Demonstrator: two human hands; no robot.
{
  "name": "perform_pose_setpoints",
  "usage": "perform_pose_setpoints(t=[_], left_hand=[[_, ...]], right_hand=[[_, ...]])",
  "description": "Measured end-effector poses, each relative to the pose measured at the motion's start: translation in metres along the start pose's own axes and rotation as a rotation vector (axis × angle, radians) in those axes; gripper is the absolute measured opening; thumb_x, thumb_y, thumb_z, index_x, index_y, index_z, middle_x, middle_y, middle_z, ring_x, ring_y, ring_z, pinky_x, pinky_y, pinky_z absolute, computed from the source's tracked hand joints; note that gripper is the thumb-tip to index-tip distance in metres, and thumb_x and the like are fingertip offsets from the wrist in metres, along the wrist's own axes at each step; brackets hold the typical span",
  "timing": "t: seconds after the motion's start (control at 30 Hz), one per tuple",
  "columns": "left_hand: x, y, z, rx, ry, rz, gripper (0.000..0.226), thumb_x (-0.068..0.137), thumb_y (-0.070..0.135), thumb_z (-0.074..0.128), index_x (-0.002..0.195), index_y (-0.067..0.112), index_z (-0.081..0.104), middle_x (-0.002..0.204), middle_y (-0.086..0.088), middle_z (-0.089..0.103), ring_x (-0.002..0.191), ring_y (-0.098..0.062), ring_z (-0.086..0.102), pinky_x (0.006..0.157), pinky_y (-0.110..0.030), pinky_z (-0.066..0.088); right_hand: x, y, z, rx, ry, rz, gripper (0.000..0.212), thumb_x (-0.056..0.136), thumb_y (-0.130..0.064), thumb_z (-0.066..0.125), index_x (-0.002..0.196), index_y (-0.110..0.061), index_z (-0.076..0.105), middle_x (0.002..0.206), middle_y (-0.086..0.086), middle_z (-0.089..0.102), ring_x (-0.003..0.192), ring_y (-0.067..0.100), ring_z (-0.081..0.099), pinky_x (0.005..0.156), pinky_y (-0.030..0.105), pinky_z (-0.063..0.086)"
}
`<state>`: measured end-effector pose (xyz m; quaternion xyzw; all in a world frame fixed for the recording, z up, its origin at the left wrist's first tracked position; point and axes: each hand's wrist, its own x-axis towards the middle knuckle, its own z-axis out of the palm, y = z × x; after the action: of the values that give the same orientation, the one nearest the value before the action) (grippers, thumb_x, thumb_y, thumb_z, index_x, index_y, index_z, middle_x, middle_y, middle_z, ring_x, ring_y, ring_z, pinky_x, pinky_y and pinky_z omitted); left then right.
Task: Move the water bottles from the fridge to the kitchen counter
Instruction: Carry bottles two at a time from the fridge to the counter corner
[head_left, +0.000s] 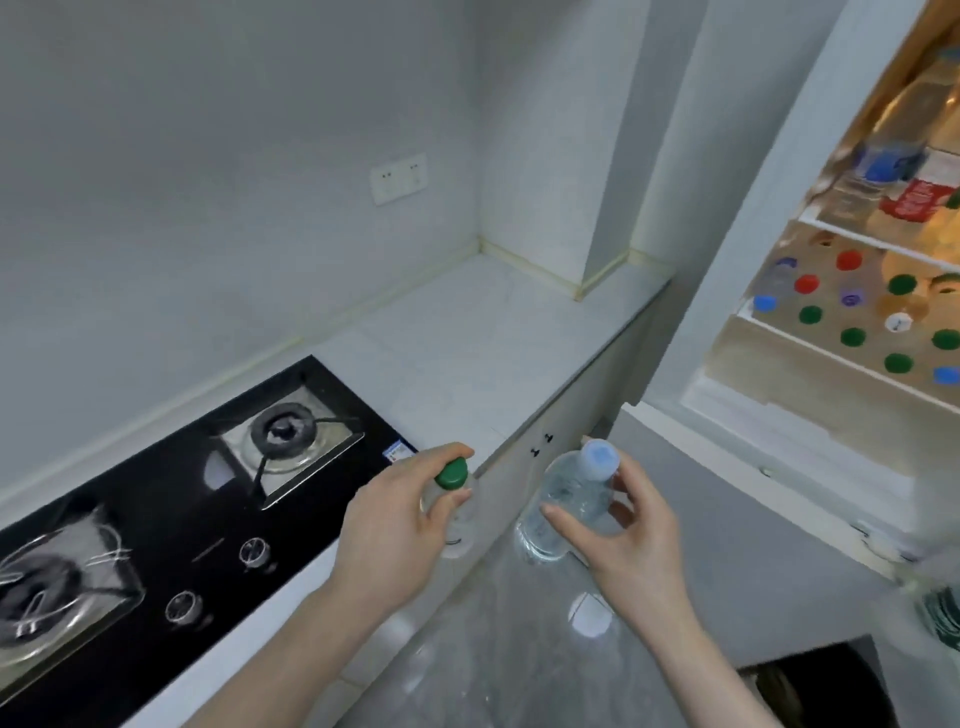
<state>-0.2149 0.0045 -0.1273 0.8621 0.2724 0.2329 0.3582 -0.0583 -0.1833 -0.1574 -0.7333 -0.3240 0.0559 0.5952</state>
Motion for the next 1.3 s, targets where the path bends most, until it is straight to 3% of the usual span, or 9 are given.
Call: perform_pose_setpoints(t=[0.17,0.33,0.43,0.6,0.73,0.83,1.03,1.13,1.3], left_hand=[[-0.016,-0.013,-0.02,0.035,0.125,-0.175,0.037,0.094,0.03,0.073,0.126,0.046,0.064,0.115,0.027,0.069,0.108,-0.001,0.065,0.097,-0.035,0.055],[-0.046,-0.027,-0.042,0.056,0.262,-0.309,0.039,0.094,0.028,0.073,0.125,0.049,0.062,0.111,0.033,0.067,0.104,0.001,0.065,0.095,-0.031,0.057],[-0.071,-0.035,-0.058,0.088,0.342,-0.383,0.038,0.094,0.032,0.072,0.124,0.053,0.061,0.109,0.034,0.067,0.101,0.005,0.065,0.092,-0.026,0.057],[-0.117,-0.049,-0.094,0.135,0.464,-0.506,0.037,0.094,0.037,0.07,0.123,0.057,0.058,0.11,0.037,0.065,0.098,-0.001,0.066,0.088,-0.028,0.058],[-0.159,-0.062,-0.126,0.178,0.569,-0.576,0.036,0.094,0.04,0.069,0.123,0.056,0.057,0.109,0.035,0.065,0.091,-0.007,0.066,0.086,-0.032,0.058],[-0.194,-0.072,-0.153,0.211,0.643,-0.612,0.037,0.093,0.041,0.069,0.124,0.058,0.056,0.108,0.039,0.064,0.097,0.004,0.064,0.085,-0.027,0.058],[-0.265,-0.09,-0.21,0.224,0.738,-0.684,0.037,0.093,0.043,0.069,0.122,0.062,0.055,0.105,0.042,0.063,0.088,0.005,0.066,0.081,-0.031,0.06],[-0.304,-0.098,-0.235,0.207,0.796,-0.705,0.036,0.093,0.042,0.07,0.122,0.06,0.057,0.106,0.037,0.067,0.094,0.0,0.068,0.086,-0.031,0.06],[-0.377,-0.111,-0.271,0.22,0.883,-0.763,0.038,0.094,0.033,0.072,0.121,0.056,0.06,0.107,0.039,0.066,0.099,0.003,0.065,0.093,-0.022,0.056]], right_hand=[[0.031,0.003,0.028,0.033,-0.249,-0.054,0.062,0.071,-0.028,0.098,0.124,-0.039,0.067,0.115,-0.015,0.073,0.104,0.011,0.067,0.087,0.013,0.048],[0.044,-0.001,0.063,0.074,-0.427,-0.089,0.06,0.067,-0.051,0.091,0.121,-0.044,0.067,0.115,-0.018,0.073,0.108,0.008,0.066,0.088,0.008,0.047],[0.045,-0.007,0.092,0.111,-0.51,-0.101,0.057,0.065,-0.051,0.088,0.117,-0.049,0.066,0.109,-0.023,0.073,0.104,-0.001,0.067,0.084,0.004,0.048],[0.034,-0.03,0.152,0.124,-0.698,-0.178,0.059,0.065,-0.045,0.093,0.118,-0.046,0.066,0.115,-0.022,0.072,0.11,0.005,0.067,0.091,0.009,0.05],[0.012,-0.056,0.199,0.135,-0.844,-0.236,0.062,0.07,-0.029,0.098,0.119,-0.047,0.065,0.114,-0.022,0.073,0.108,0.006,0.069,0.091,0.018,0.055],[-0.012,-0.079,0.231,0.153,-0.929,-0.29,0.061,0.071,-0.035,0.095,0.121,-0.051,0.063,0.115,-0.023,0.073,0.111,0.003,0.068,0.092,0.022,0.053],[-0.067,-0.129,0.286,0.199,-0.987,-0.348,0.06,0.066,-0.055,0.088,0.119,-0.06,0.06,0.117,-0.031,0.069,0.114,-0.007,0.063,0.087,0.01,0.051],[-0.101,-0.151,0.316,0.213,-1.041,-0.369,0.06,0.065,-0.06,0.085,0.12,-0.055,0.061,0.118,-0.028,0.069,0.115,-0.004,0.064,0.093,0.018,0.053],[-0.167,-0.184,0.364,0.275,-1.161,-0.365,0.061,0.071,-0.041,0.093,0.121,-0.057,0.062,0.12,-0.029,0.068,0.116,-0.004,0.064,0.098,0.029,0.056]])
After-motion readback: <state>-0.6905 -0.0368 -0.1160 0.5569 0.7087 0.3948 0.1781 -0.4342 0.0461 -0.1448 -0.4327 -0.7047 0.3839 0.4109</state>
